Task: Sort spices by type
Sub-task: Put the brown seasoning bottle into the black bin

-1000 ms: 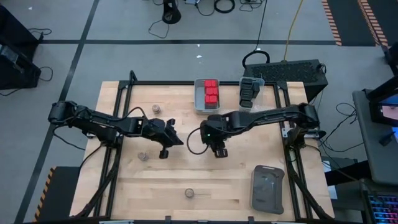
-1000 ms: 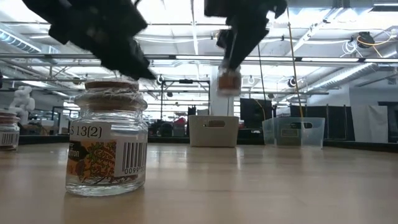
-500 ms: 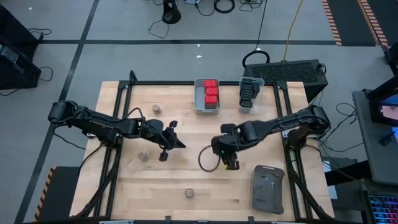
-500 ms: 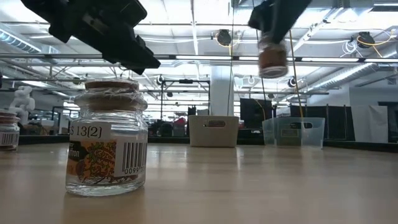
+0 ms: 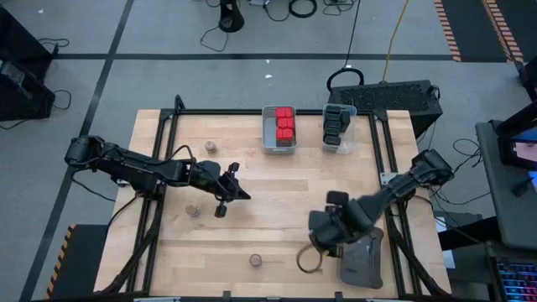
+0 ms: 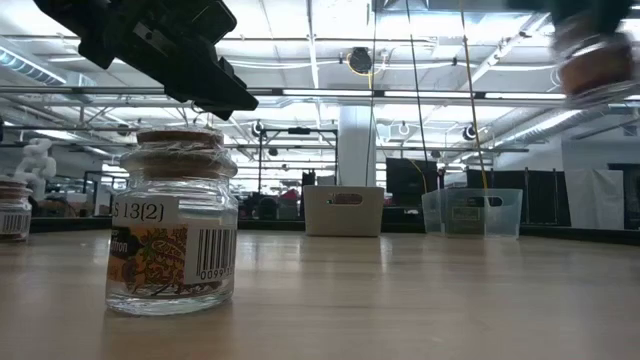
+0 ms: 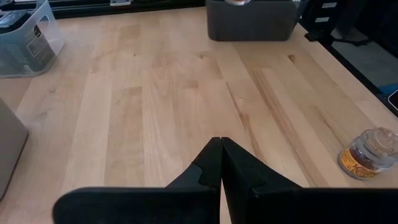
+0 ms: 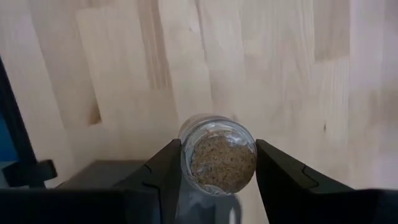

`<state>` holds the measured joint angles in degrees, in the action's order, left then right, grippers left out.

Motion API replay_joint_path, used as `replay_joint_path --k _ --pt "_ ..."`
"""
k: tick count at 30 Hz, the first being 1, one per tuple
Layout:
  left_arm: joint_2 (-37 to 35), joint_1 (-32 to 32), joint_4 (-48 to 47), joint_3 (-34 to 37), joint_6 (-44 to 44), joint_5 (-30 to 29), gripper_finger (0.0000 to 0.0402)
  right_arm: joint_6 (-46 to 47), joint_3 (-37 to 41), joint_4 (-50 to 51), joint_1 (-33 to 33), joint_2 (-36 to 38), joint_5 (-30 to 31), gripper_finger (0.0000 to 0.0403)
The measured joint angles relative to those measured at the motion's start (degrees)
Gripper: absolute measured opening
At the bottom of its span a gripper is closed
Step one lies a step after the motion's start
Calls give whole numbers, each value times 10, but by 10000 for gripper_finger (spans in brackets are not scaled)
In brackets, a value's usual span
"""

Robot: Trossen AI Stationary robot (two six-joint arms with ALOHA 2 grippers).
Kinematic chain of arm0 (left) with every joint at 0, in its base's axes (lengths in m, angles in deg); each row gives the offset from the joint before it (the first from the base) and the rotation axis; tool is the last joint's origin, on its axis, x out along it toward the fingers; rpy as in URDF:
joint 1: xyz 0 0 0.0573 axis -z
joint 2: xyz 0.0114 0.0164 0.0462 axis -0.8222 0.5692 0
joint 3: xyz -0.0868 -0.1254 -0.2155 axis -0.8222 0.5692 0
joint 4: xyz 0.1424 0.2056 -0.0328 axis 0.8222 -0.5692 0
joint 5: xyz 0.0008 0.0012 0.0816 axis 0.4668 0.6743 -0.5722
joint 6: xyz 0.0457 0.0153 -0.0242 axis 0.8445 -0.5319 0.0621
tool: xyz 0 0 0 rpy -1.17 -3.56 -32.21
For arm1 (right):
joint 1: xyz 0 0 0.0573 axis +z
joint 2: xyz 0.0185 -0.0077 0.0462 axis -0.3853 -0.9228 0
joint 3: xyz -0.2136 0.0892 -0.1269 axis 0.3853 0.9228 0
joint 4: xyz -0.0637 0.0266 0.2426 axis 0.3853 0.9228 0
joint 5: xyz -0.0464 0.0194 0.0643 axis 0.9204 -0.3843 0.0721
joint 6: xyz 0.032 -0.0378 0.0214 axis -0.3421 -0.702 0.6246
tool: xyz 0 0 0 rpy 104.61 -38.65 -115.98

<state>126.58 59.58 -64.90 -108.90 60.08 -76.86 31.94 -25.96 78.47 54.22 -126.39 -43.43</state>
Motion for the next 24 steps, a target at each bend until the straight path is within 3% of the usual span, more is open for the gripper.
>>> replay_joint_path --k 11,19,24 --pt "0 0 0 0 0 0 9 290 0 93 148 49 114 157" --pt "0 -1 1 0 2 -1 9 439 38 118 217 54 110 157" --pt "0 -1 4 0 29 -2 9 484 91 91 237 55 68 157"
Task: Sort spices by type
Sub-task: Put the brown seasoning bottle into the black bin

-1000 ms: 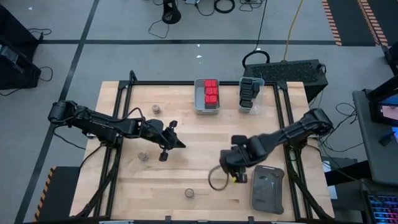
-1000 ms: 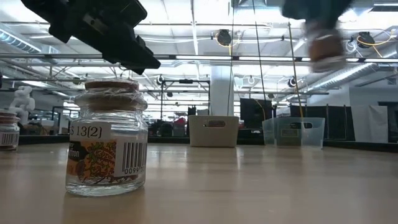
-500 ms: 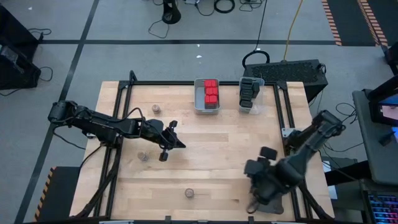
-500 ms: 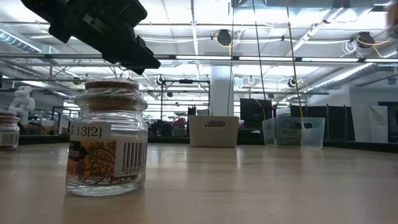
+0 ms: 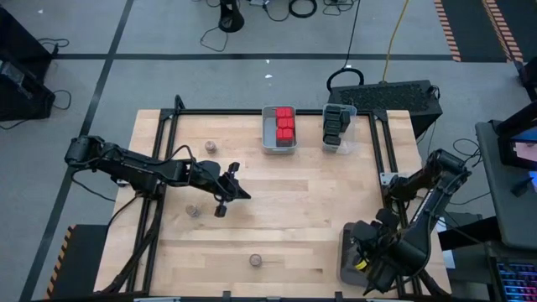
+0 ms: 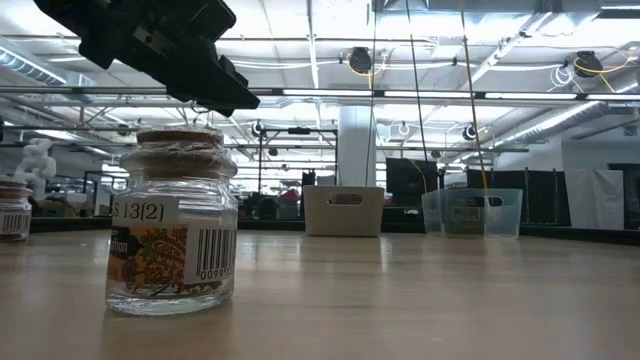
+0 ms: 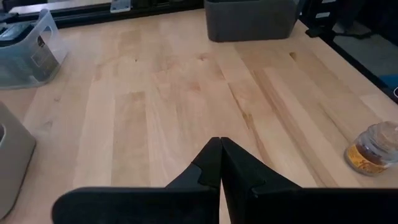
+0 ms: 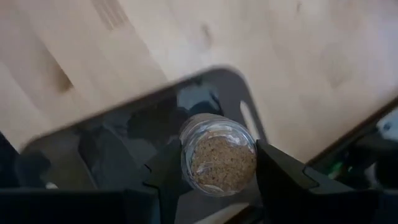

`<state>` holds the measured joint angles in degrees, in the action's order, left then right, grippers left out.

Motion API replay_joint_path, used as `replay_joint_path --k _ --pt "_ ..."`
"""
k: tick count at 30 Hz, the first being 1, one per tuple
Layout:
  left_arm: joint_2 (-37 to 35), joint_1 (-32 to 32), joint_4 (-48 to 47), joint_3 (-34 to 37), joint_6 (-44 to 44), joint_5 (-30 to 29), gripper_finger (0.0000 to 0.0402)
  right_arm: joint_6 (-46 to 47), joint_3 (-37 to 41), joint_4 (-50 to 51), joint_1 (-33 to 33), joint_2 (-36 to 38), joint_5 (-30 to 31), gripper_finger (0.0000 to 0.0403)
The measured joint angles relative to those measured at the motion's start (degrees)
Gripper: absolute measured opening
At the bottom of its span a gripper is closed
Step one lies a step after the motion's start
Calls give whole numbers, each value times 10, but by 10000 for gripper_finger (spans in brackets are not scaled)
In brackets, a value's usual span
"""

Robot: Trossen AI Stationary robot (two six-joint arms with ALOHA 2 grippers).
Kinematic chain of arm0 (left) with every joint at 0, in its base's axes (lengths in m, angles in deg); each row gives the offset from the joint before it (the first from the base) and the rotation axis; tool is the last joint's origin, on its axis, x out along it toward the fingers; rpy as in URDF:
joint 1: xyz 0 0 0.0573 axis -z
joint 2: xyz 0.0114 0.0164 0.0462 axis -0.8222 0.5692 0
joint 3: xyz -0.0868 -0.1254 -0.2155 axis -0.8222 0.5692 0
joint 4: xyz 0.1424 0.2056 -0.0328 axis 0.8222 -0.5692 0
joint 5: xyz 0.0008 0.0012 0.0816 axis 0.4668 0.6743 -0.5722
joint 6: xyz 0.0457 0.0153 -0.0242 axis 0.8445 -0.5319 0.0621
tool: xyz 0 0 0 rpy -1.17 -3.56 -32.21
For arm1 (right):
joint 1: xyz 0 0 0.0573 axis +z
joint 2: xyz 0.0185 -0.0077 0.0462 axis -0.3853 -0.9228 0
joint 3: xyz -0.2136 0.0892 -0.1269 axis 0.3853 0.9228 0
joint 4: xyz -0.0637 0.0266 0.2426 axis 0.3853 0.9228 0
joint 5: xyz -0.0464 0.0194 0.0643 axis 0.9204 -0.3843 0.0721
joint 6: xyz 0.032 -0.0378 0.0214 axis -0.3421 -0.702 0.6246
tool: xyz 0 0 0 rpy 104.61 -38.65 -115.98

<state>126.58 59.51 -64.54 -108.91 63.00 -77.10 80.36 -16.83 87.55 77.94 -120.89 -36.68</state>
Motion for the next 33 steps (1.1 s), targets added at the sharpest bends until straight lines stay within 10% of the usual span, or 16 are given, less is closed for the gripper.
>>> replay_joint_path --k 15,33 --pt "0 0 45 0 46 0 9 68 219 -191 11 120 -72 157" --pt "0 -1 43 0 60 1 9 -16 309 -314 9 129 -14 157"
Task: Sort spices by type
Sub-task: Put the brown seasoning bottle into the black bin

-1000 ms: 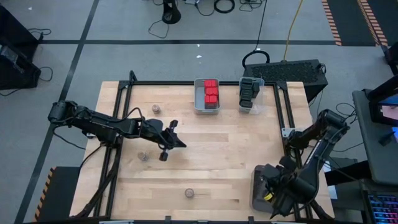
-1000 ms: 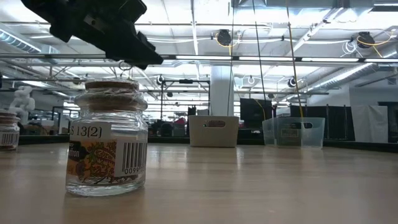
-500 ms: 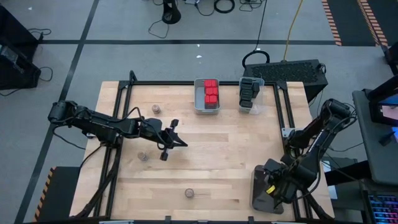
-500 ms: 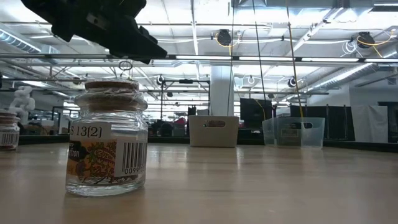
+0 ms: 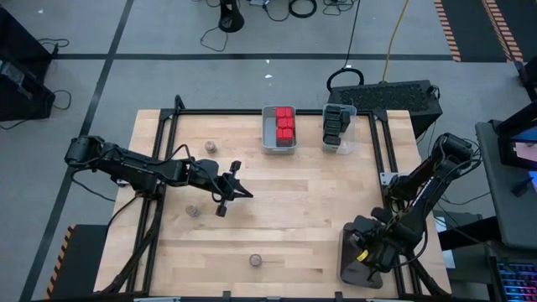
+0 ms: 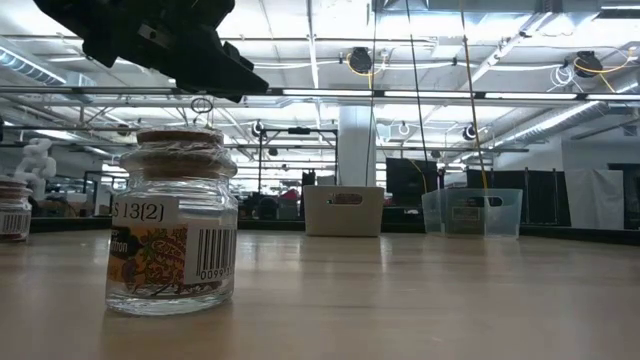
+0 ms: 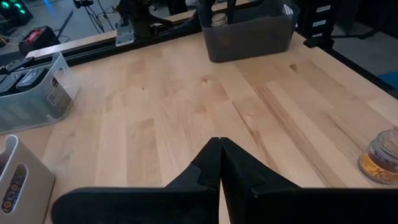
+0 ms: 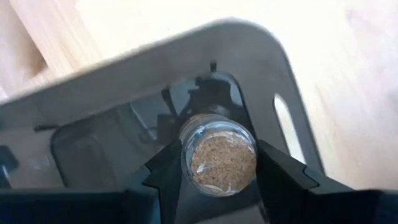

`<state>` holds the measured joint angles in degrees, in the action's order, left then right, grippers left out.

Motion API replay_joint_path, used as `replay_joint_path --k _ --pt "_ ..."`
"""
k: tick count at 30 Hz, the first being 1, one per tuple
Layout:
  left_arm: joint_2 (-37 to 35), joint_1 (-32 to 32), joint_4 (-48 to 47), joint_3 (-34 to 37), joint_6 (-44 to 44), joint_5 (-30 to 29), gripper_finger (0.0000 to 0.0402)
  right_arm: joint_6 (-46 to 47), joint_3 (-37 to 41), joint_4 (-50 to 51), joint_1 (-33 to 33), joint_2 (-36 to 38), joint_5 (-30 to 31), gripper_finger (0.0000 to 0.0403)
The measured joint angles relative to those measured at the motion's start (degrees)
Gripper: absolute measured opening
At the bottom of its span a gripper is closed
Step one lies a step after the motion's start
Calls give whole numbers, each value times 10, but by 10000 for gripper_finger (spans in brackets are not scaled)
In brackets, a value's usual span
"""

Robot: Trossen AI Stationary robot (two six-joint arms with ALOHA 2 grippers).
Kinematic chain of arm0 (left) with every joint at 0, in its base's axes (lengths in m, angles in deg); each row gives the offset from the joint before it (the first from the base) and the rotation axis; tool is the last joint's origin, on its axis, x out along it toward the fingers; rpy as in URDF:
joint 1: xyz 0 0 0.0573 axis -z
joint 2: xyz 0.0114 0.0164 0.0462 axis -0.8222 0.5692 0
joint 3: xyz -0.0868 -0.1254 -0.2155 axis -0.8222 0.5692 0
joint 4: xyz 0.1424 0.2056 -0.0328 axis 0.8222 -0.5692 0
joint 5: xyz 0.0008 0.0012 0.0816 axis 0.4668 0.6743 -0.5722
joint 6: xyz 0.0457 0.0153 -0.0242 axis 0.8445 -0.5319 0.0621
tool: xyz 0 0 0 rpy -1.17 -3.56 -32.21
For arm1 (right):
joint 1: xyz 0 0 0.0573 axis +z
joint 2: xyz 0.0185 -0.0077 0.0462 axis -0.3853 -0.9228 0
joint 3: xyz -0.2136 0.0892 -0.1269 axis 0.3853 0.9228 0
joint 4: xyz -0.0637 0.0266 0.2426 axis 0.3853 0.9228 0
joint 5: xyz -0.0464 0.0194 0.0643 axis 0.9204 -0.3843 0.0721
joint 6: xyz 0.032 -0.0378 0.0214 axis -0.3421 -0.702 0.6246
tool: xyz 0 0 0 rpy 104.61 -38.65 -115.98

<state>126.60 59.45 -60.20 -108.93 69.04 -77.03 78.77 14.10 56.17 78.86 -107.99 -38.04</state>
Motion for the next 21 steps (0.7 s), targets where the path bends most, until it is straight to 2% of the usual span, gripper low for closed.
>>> replay_joint_path --k 6,10,21 --pt "0 0 0 0 0 0 9 -47 0 -7 -14 0 21 157" --pt "0 0 -1 0 0 0 9 -111 0 -28 -22 0 40 157" --pt "0 0 -2 0 0 2 9 -210 10 -76 -26 -1 47 157"
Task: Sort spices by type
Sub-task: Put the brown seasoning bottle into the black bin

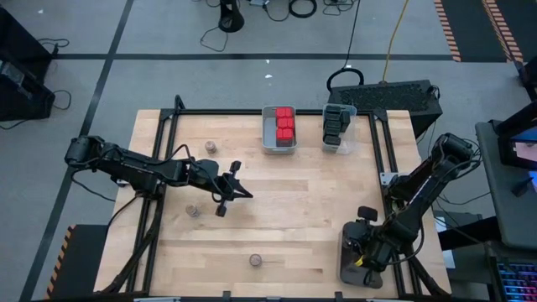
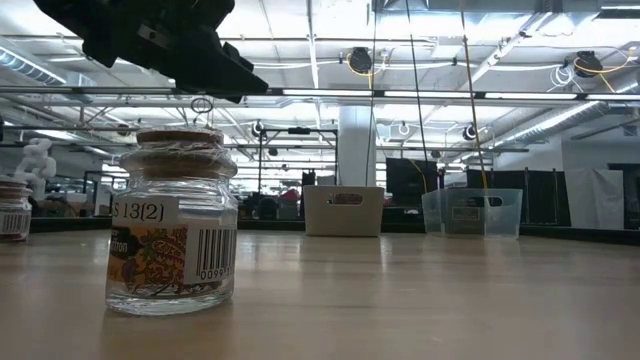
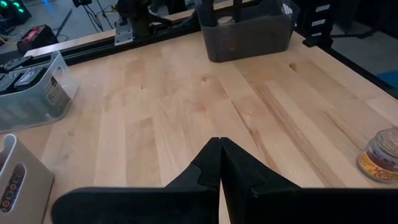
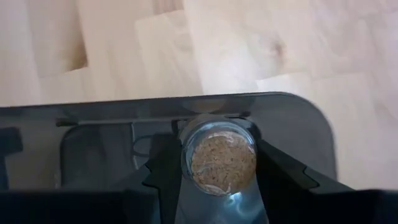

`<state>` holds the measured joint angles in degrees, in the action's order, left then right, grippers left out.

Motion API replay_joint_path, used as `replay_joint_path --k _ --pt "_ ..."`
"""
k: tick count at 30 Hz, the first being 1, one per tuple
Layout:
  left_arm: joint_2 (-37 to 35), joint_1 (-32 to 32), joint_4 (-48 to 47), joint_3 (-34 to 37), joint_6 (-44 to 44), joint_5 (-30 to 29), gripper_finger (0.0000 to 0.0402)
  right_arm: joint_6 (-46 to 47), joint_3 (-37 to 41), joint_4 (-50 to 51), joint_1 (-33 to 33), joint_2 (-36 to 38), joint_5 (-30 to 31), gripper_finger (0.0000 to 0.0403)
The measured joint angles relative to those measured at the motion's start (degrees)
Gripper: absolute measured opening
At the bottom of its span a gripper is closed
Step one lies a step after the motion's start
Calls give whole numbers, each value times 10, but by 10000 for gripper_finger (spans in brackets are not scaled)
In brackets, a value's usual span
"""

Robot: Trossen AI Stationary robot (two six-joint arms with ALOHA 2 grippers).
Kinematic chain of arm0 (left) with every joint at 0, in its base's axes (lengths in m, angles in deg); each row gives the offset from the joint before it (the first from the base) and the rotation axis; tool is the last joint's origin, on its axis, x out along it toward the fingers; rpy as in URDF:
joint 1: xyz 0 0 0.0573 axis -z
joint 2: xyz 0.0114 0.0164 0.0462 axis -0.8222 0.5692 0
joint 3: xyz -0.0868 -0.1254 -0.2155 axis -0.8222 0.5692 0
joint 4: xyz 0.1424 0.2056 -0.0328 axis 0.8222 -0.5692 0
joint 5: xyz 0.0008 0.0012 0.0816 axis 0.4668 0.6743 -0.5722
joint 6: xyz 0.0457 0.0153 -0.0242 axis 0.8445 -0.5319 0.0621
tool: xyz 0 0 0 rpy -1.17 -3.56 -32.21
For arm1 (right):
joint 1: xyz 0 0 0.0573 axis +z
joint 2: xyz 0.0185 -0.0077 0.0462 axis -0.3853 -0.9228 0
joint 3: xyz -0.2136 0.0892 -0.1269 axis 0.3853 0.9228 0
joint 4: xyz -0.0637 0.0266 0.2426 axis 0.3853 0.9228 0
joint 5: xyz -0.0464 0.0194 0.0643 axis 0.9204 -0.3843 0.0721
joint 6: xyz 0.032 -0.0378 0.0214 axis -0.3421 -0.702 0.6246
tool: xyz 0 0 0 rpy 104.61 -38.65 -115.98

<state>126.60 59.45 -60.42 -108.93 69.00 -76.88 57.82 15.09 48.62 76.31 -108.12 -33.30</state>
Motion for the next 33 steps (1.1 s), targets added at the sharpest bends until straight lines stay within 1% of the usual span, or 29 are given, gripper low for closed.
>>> replay_joint_path --k 4,9,15,19,33 --pt "0 0 -3 0 0 0 9 -41 14 -40 -2 0 0 157" --pt "0 0 -3 0 0 0 9 -59 20 -60 -11 0 3 157" --pt "0 0 -2 0 0 0 9 -68 20 -50 -15 0 1 157" --pt "0 0 -2 0 0 -1 9 -56 20 -34 -15 0 0 158" --pt "0 0 -2 0 0 -2 9 -48 20 -26 -15 0 0 190"
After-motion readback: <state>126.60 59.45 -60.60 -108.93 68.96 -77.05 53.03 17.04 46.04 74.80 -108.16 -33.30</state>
